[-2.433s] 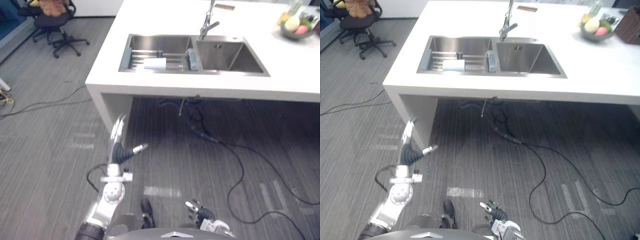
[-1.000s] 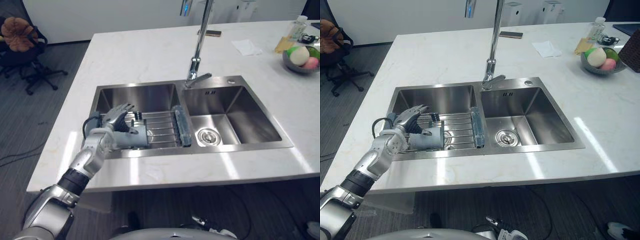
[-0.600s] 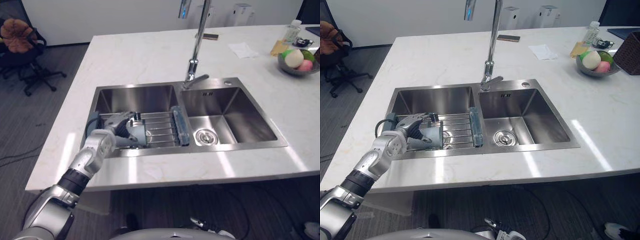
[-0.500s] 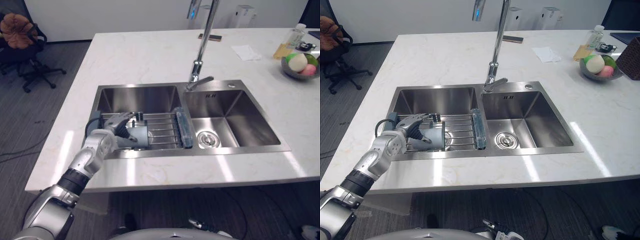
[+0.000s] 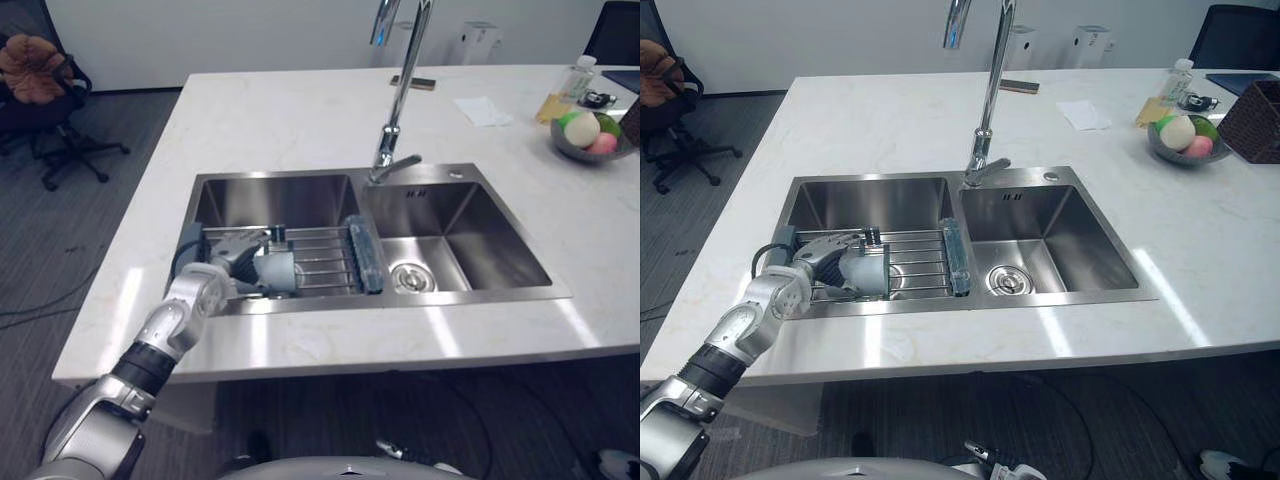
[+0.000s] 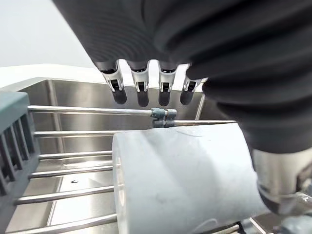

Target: Walk over to the sink, pick up the cup, carry it to the dishwasher, place the cup inside the dishwasher, then close the dishwasher door

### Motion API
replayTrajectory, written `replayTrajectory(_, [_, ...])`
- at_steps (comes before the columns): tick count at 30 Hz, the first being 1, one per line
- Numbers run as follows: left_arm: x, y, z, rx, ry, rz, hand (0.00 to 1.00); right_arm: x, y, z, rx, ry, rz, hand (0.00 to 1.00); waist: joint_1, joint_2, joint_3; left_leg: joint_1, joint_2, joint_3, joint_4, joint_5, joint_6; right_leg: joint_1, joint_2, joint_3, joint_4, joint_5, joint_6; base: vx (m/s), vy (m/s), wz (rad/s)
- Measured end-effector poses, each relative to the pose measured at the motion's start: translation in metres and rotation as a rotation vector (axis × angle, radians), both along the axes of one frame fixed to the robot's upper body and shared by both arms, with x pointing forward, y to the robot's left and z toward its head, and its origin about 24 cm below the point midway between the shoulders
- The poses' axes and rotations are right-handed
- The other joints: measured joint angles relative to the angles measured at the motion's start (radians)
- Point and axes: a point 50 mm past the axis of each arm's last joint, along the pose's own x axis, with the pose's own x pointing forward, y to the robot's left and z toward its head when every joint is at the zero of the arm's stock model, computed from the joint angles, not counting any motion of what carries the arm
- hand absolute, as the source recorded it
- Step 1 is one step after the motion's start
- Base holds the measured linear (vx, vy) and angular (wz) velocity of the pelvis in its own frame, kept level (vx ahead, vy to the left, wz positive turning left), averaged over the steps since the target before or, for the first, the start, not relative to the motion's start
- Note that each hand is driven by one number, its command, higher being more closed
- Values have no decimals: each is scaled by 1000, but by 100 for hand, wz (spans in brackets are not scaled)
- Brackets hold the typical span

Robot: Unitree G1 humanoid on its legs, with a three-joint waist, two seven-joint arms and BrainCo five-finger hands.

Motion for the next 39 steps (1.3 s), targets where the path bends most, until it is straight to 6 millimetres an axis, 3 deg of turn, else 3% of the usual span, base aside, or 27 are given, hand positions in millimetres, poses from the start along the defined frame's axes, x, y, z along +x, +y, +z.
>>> replayTrajectory(10, [-15, 5, -20, 85, 23, -10, 0, -2, 2, -1, -4, 18, 30, 0, 8, -12, 0, 12, -18, -4, 0, -22, 6, 11, -11, -5, 16, 6, 3, 39, -1, 2])
replayTrajectory(17, [-24, 7, -28, 97, 5, 1, 0, 1, 4, -1, -4, 14, 49, 0, -18, -6, -1, 29, 9, -4, 0, -38, 2, 9, 13, -13, 45, 26, -26, -2, -3, 0])
replayTrajectory(24, [-27, 1, -32, 67, -14, 3, 0, 4, 4, 0, -4, 6, 52, 0, -41, 0, -1, 27, 20, -1, 0, -45, 2, -2, 22, -13, 50, 49, -31, -6, 0, -3])
replayTrajectory(39, [-30, -9, -41, 49, 93, 6, 0, 6, 1, 1, -21, 12, 93, 0, -53, 21, -18, 44, 24, 23, 0, -57, -11, -7, 22, 9, 67, 49, -31, 11, -9, -4])
